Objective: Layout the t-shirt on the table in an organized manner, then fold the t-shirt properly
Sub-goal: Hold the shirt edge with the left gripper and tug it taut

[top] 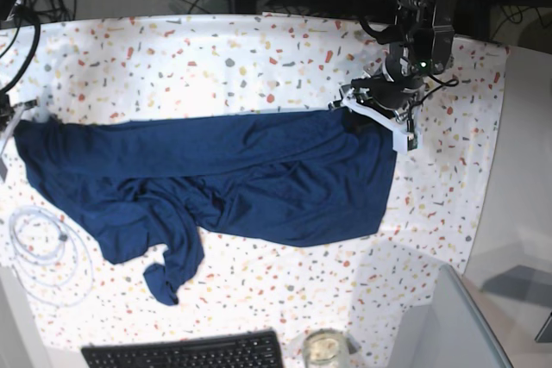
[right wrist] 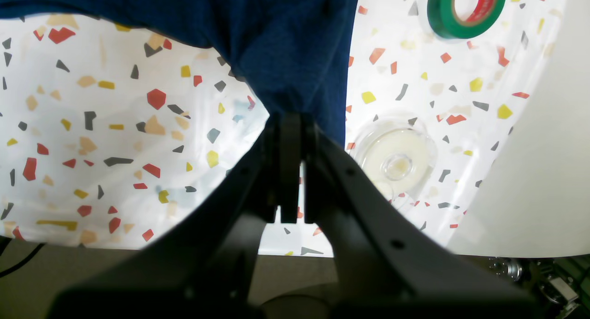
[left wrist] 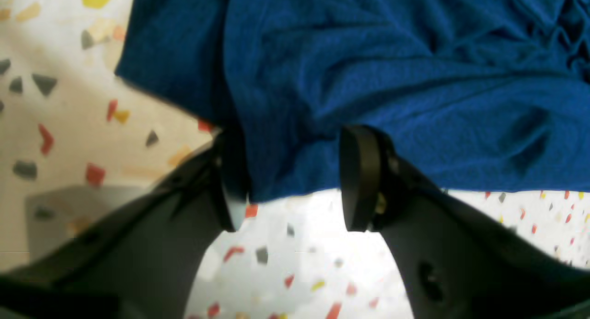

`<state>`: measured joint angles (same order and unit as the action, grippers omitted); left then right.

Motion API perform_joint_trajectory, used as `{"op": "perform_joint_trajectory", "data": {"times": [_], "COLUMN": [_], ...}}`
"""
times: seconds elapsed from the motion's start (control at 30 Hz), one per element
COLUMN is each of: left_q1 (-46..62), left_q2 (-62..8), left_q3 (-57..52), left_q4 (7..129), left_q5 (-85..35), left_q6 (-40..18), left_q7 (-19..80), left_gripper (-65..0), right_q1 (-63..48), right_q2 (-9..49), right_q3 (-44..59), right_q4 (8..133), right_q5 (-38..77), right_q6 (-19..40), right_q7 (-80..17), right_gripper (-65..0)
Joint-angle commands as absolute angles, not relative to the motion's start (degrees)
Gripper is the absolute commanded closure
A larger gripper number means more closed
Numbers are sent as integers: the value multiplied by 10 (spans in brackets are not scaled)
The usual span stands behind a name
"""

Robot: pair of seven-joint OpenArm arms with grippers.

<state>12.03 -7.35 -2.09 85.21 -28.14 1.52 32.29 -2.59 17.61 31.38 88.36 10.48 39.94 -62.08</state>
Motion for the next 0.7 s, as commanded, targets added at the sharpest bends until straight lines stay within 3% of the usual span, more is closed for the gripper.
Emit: {"op": "perform_joint_trajectory", "data": {"times": [0.0, 0.67], "left_q1": [113, 88], "left_q2": [-77, -79], "left_q3": [-22, -25], "left_q4": [861, 841], "left_q5": [-284, -284], "left_q6": [13, 13], "left_q7": [312, 312], "left_gripper": [-296, -296], "right_q1": [-19, -19], "right_q2": [188, 188], "right_q3": [317, 317], "right_q4": [891, 891], "right_q5": [107, 107], "right_q6": [400, 400], "right_q7": [-615, -615], "right_gripper": [-6, -6]}}
